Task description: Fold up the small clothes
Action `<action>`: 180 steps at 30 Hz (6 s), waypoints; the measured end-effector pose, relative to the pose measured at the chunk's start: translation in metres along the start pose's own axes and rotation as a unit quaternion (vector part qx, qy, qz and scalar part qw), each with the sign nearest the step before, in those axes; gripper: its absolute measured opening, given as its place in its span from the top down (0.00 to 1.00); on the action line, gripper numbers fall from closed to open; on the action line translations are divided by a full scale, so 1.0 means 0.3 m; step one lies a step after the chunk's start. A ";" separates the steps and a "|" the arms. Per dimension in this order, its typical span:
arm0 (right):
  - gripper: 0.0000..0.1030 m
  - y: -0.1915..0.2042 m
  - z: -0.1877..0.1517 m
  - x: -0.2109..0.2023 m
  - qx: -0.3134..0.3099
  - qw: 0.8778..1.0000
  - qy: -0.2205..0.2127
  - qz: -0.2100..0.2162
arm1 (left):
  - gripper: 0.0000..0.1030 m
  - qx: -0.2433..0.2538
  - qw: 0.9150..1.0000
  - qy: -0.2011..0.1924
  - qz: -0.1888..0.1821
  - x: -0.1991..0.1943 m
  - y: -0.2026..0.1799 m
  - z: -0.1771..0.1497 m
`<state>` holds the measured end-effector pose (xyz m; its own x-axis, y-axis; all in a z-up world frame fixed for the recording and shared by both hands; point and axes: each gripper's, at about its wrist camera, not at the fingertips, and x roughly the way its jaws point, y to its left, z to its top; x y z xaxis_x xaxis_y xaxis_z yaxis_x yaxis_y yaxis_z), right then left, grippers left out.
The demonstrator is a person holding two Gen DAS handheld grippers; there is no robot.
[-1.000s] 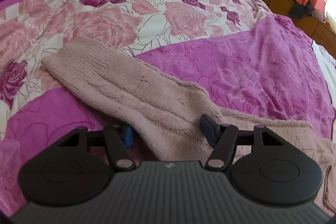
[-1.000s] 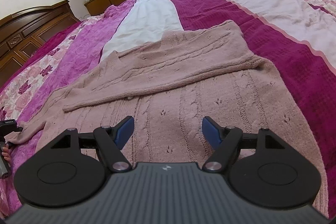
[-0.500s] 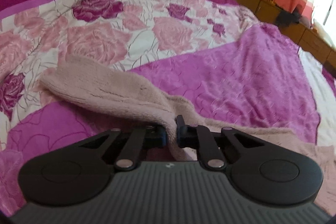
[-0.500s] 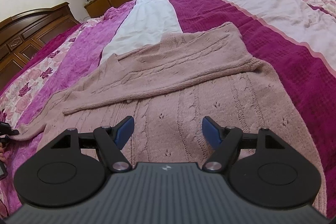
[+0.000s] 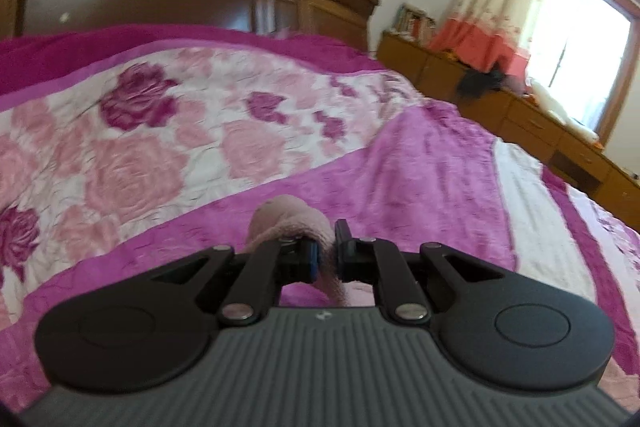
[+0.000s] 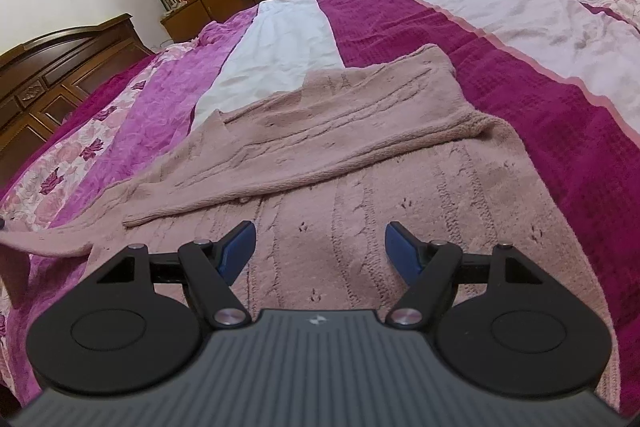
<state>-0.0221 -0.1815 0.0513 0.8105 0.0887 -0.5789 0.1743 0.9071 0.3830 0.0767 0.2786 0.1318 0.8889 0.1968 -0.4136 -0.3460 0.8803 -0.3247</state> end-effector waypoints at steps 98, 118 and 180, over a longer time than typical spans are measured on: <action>0.27 0.136 0.193 0.355 -0.016 0.996 0.045 0.081 | 0.54 0.183 0.960 0.181 -0.106 -0.047 -0.525 -0.492; 0.81 0.135 0.227 0.448 -0.088 0.995 0.051 0.002 | 0.54 0.218 0.954 0.188 -0.085 0.164 -0.605 -0.478; 0.81 0.112 0.317 0.125 -0.058 0.995 -0.075 0.016 | 0.54 0.234 0.953 0.177 -0.081 0.026 -0.611 -0.478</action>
<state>0.0674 -0.1869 0.1110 0.8905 0.0629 -0.4506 0.0888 0.9473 0.3079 0.1039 0.0568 0.0661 0.7341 -0.0432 -0.6777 0.0331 0.9991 -0.0279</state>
